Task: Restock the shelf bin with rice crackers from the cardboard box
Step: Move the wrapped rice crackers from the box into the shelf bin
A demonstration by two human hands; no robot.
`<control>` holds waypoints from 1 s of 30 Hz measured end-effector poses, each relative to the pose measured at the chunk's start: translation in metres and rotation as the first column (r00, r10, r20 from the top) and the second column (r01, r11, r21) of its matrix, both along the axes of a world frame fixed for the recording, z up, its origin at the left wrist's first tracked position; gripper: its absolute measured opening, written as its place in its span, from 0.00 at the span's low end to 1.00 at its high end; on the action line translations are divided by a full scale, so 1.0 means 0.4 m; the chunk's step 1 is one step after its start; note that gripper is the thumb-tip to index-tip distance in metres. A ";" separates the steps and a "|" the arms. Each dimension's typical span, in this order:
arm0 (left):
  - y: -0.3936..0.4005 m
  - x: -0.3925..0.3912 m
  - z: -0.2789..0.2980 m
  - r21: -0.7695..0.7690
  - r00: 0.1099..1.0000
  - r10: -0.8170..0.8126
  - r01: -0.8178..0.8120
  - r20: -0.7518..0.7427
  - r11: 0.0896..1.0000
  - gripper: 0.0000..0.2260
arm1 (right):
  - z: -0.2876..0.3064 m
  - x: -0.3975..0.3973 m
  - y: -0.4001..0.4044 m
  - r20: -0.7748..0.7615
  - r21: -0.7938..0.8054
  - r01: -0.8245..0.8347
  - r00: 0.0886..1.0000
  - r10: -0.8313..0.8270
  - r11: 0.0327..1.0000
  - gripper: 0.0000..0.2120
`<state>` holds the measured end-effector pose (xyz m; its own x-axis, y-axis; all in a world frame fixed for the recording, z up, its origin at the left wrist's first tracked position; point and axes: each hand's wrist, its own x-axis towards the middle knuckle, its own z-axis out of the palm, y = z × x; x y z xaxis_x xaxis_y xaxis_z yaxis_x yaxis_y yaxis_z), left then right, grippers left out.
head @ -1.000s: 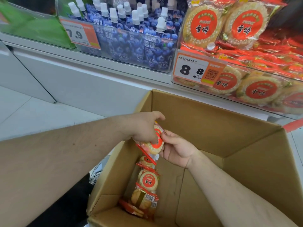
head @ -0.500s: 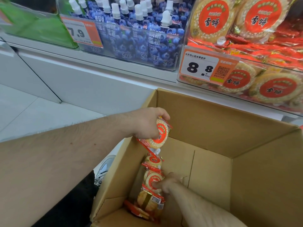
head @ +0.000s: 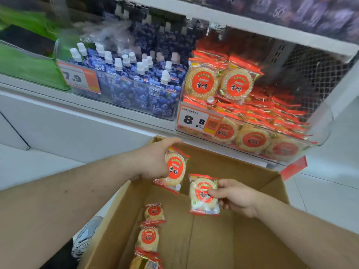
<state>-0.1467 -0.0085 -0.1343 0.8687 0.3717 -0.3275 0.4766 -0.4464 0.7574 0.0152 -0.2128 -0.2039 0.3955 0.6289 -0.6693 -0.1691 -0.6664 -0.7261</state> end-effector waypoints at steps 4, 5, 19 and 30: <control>-0.048 0.024 0.031 -0.072 0.993 0.029 -0.021 0.115 0.997 0.43 | 0.148 0.002 -0.041 -0.137 0.275 0.085 0.989 -0.048 0.958 0.24; -0.065 0.032 0.039 -0.109 0.990 0.030 -0.015 0.134 0.994 0.44 | 0.177 -0.008 -0.045 -0.113 0.310 0.075 0.993 -0.041 0.948 0.25; -0.181 0.106 0.138 -0.491 0.930 0.054 0.142 0.363 0.859 0.49 | 0.327 -0.064 -0.085 0.138 0.503 0.233 0.929 -0.344 0.832 0.23; -0.097 0.180 0.140 -0.767 0.616 0.779 -0.441 0.120 0.466 0.39 | 0.403 0.020 -0.145 0.108 0.587 0.321 0.879 -0.465 0.744 0.16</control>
